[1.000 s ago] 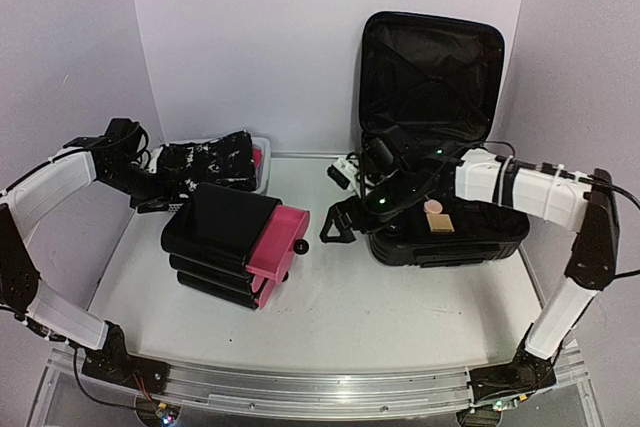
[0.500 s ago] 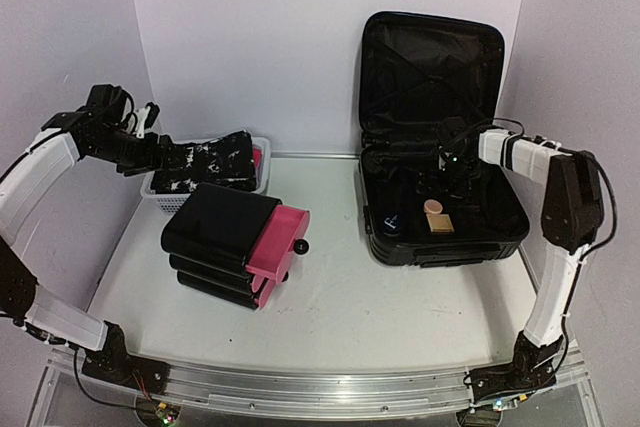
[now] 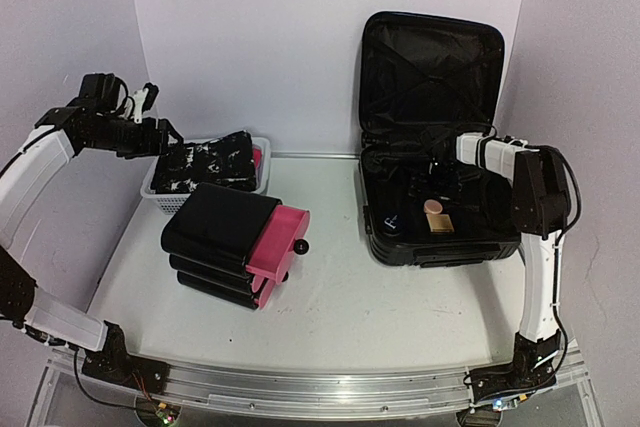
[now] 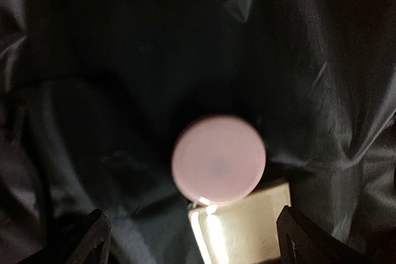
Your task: Open, take out, and arrange the luggage
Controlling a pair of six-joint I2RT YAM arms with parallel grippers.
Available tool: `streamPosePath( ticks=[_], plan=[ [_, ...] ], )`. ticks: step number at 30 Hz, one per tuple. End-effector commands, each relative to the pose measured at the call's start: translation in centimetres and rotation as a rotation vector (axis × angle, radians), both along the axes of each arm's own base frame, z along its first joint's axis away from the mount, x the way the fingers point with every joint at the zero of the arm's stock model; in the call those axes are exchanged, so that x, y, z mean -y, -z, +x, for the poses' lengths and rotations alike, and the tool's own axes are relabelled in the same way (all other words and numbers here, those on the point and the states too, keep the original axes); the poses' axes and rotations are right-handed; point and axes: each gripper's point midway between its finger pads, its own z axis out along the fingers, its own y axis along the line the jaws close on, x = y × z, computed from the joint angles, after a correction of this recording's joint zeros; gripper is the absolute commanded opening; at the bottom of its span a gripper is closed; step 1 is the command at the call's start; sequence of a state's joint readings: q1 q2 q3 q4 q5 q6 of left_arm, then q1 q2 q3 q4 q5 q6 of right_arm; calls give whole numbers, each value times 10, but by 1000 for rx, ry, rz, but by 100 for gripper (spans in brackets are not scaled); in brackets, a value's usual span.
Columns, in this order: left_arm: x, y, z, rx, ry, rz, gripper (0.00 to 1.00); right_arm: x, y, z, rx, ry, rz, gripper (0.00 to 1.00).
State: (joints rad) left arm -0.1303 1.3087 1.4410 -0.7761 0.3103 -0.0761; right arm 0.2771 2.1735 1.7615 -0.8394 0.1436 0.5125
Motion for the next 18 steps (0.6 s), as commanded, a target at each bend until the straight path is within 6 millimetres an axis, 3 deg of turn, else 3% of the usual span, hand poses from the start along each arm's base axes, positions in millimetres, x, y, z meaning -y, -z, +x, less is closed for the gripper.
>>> streamPosePath(
  ticks=[1,8,18],
  plan=[
    [-3,-3,-1,84,11,35,78,12,-4,19,41,28,-58,94],
    [-8,5,-7,98,6,71,78,26,13,21,6,72,-38,83],
    [-5,9,-7,89,19,60,78,20,31,23,-32,43,-7,74]
  ],
)
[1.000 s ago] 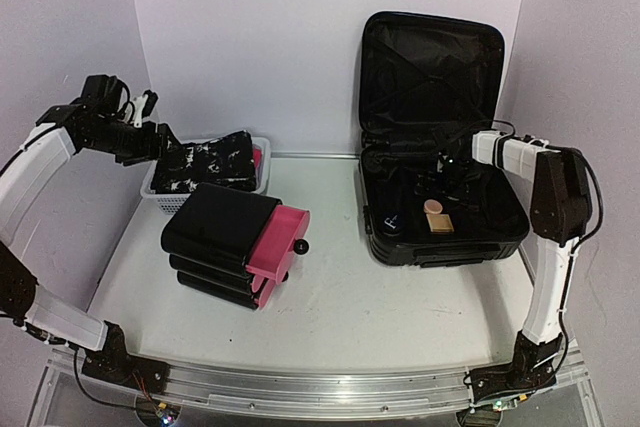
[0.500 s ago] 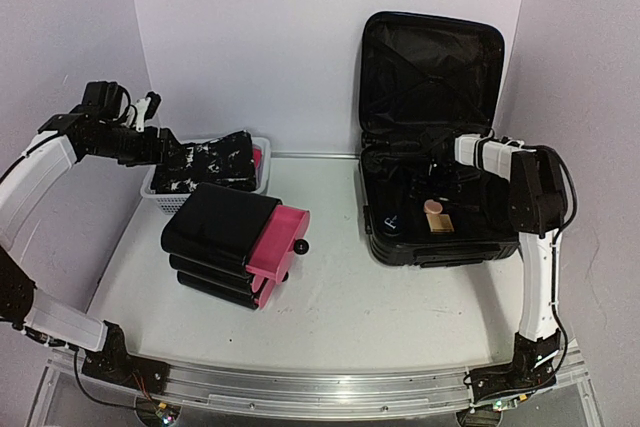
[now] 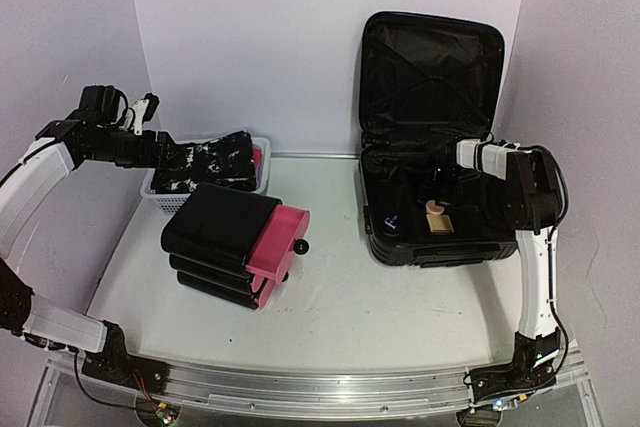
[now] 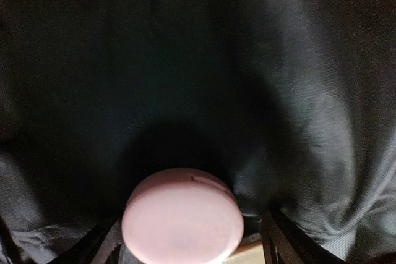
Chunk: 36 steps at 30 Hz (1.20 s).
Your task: Open, take out, and arrange the luggage
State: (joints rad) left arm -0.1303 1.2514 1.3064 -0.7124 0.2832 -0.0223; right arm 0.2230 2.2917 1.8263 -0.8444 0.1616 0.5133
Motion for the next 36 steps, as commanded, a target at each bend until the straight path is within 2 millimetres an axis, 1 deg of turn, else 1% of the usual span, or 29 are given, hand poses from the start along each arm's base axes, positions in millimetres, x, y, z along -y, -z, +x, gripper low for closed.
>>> streamPosePath(
  ticks=[1,3,6,7,9,13,15,17,18,20,21,22,23,25,27,30,33,35,36],
  plan=[
    [1,-16,1,75,12,1,78,-8,-3,8,17,-20,23,71],
    [1,-16,2,74,13,0,78,-8,-5,8,19,-24,25,65],
    [2,-13,3,68,15,-2,78,-9,-18,9,41,-35,34,58],
    [2,-13,3,68,16,-3,78,-11,-29,9,55,-38,44,54],
    [2,-12,3,63,18,-4,78,-16,-56,7,93,-55,83,49],
    [4,-12,3,61,23,-11,78,-38,-116,-8,197,-151,221,47],
    [4,-12,3,59,25,-16,78,-48,-137,-17,271,-201,286,47],
    [6,-13,2,60,31,-23,78,-59,-148,-28,337,-256,364,47],
    [7,-13,2,59,33,-28,78,-66,-151,-33,367,-282,413,45],
    [9,-14,1,57,42,-37,78,-89,-157,-46,417,-352,557,36],
    [9,-14,2,57,42,-39,78,-103,-162,-52,441,-394,638,33],
    [9,-12,2,51,43,-39,78,-117,-164,-60,453,-436,692,31],
    [9,-11,3,47,43,-40,78,-132,-171,-71,467,-490,726,31],
    [10,-8,4,39,44,-42,78,-163,-183,-93,484,-622,728,32],
    [11,-5,5,29,49,-48,78,-197,-200,-119,510,-800,695,34],
    [13,-3,6,22,54,-51,78,-242,-215,-158,488,-1005,661,35],
    [12,-2,7,20,49,-48,78,-281,-229,-193,483,-1182,641,35],
    [12,-1,7,17,48,-47,78,-304,-238,-213,492,-1276,630,35],
    [12,-1,7,16,48,-48,78,-312,-239,-218,491,-1304,628,35]
  ],
)
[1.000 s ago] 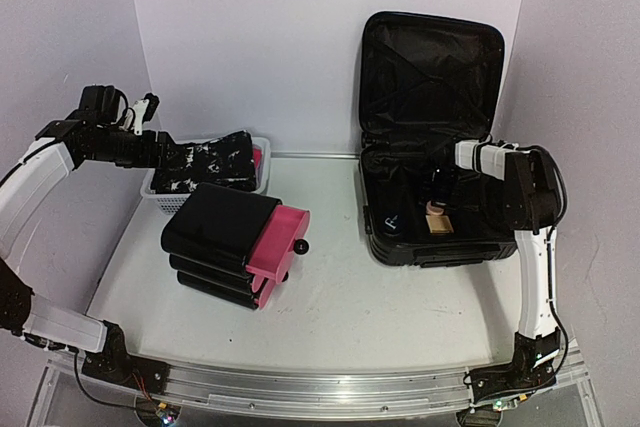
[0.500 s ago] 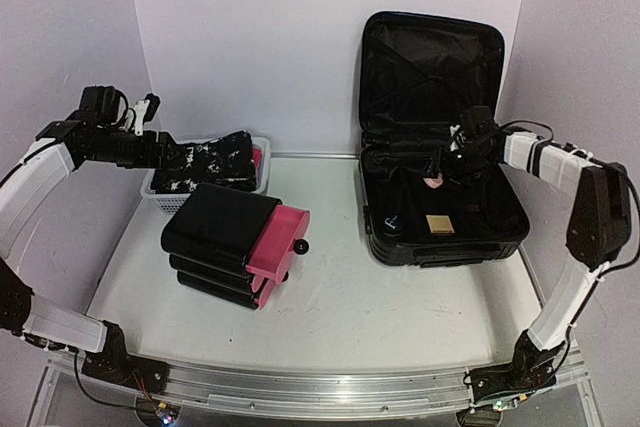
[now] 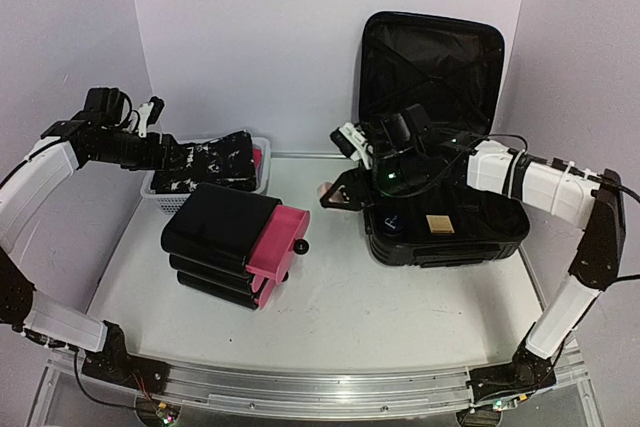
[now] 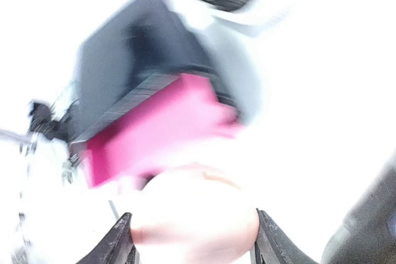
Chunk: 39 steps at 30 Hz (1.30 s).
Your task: Open, take out, and arrange the luggage
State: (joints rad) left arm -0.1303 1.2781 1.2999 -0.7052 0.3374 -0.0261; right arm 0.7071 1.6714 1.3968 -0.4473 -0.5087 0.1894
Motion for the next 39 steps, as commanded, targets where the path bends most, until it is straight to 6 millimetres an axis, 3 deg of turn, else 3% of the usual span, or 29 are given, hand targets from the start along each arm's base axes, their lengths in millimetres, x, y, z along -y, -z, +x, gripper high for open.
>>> streamPosePath(
  ticks=[1,5,10,18,27,33,39],
  plan=[
    [3,-10,6,46,9,-17,78,-38,-40,-26,171,-182,18,35],
    [4,-9,5,43,13,-21,78,-68,-36,-35,201,-229,-15,35],
    [4,-11,4,47,14,-24,78,-93,-14,-36,241,-255,-106,36],
    [5,-12,4,50,20,-29,78,-111,7,-37,254,-291,-205,37],
    [5,-12,3,49,21,-31,78,-111,28,-42,265,-321,-320,42],
    [6,-12,3,49,22,-33,78,-115,33,-43,270,-329,-345,53],
    [7,-10,4,41,24,-34,78,-113,17,-36,298,-259,-352,77]
  ],
)
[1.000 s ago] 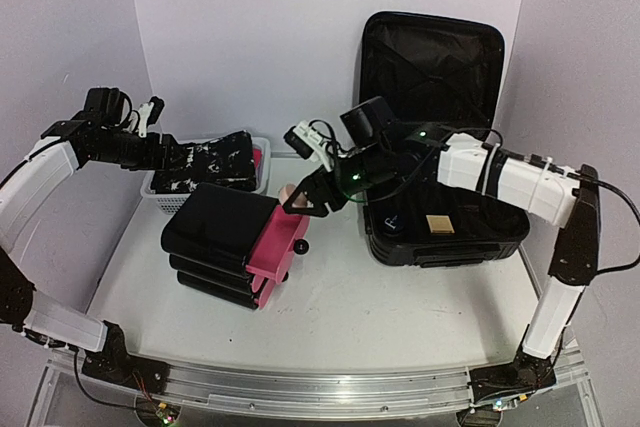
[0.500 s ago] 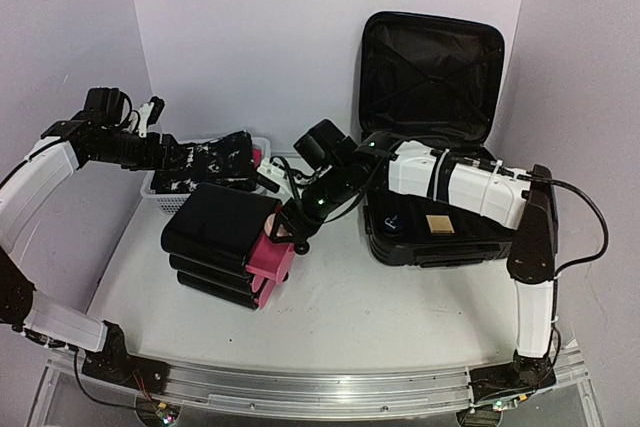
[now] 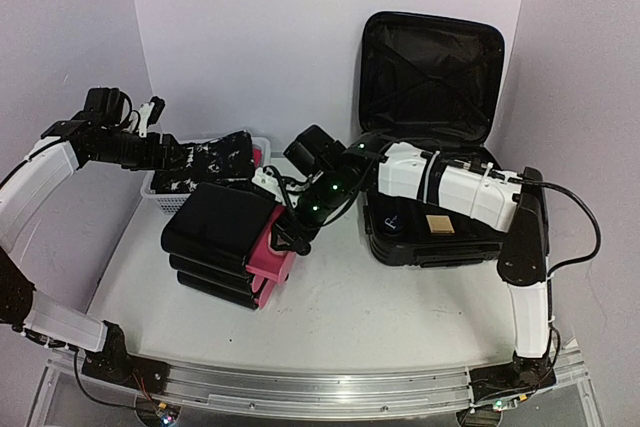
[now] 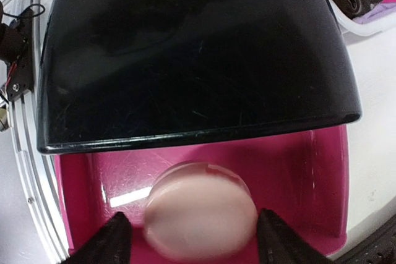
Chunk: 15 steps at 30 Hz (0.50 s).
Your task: Open, take out, and arrange the luggage
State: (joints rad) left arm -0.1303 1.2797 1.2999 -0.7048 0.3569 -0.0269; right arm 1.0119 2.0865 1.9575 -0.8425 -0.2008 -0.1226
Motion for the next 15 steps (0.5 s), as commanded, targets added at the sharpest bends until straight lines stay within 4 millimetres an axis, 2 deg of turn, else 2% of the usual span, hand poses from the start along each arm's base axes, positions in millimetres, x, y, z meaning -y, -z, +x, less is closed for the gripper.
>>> streamPosePath(
  ticks=[1,4,8,11,15],
  plan=[
    [3,-9,5,43,10,-23,78,-4,-37,10,77,53,54,80],
    [4,-8,6,37,13,-26,78,3,-53,12,100,92,69,88],
    [5,-8,5,36,16,-30,78,21,-57,17,128,175,47,88],
    [5,-9,5,38,16,-32,78,43,-49,24,140,294,18,88],
    [7,-11,4,41,22,-41,79,64,-28,20,119,358,-13,88]
  ],
)
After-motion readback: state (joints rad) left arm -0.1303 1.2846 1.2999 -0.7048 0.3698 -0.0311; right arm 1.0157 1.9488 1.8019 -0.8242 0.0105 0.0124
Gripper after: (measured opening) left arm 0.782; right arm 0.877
